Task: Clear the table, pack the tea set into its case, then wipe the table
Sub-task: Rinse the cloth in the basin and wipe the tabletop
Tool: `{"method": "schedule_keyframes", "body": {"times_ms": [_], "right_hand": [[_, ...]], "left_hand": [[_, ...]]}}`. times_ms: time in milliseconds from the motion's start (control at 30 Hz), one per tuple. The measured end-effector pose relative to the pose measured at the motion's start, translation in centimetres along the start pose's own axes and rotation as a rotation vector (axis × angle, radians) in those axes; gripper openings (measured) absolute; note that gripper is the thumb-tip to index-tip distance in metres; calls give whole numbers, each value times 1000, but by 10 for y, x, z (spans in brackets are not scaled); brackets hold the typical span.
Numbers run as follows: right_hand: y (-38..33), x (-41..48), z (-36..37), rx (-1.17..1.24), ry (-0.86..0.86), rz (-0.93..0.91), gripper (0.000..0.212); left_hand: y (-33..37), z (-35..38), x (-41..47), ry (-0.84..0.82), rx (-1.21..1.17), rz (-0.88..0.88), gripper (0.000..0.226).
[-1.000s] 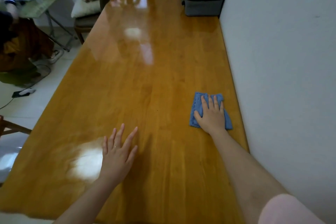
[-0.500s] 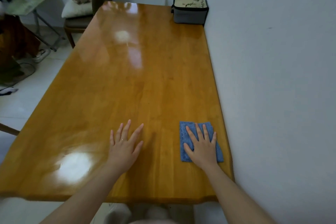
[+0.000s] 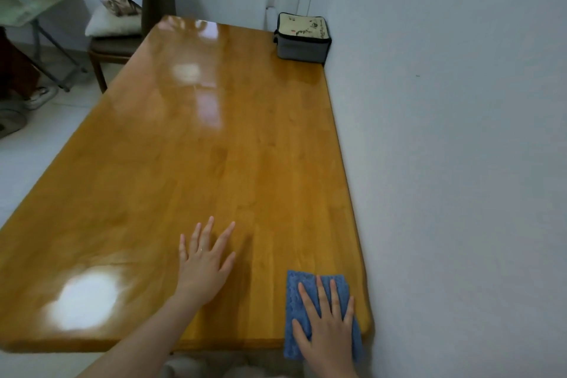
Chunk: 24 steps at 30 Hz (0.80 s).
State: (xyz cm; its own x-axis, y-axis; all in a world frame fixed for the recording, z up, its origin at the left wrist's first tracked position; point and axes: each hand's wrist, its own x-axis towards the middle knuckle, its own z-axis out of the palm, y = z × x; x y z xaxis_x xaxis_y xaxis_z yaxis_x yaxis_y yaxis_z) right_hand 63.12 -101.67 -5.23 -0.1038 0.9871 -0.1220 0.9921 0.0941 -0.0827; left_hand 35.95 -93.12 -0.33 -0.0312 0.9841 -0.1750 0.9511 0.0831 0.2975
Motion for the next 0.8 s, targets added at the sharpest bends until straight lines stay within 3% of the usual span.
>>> {"method": "schedule_keyframes", "body": {"times_ms": [267, 567, 800], "right_hand": [[-24, 51, -9, 69, -65, 105, 71], [-36, 138, -16, 42, -63, 21, 67], [-77, 202, -31, 5, -88, 74, 76]], "left_hand": [[-16, 2, 1, -1, 8, -34, 60], [-29, 7, -3, 31, 27, -25, 61], [-58, -3, 1, 62, 8, -9, 58]]}}
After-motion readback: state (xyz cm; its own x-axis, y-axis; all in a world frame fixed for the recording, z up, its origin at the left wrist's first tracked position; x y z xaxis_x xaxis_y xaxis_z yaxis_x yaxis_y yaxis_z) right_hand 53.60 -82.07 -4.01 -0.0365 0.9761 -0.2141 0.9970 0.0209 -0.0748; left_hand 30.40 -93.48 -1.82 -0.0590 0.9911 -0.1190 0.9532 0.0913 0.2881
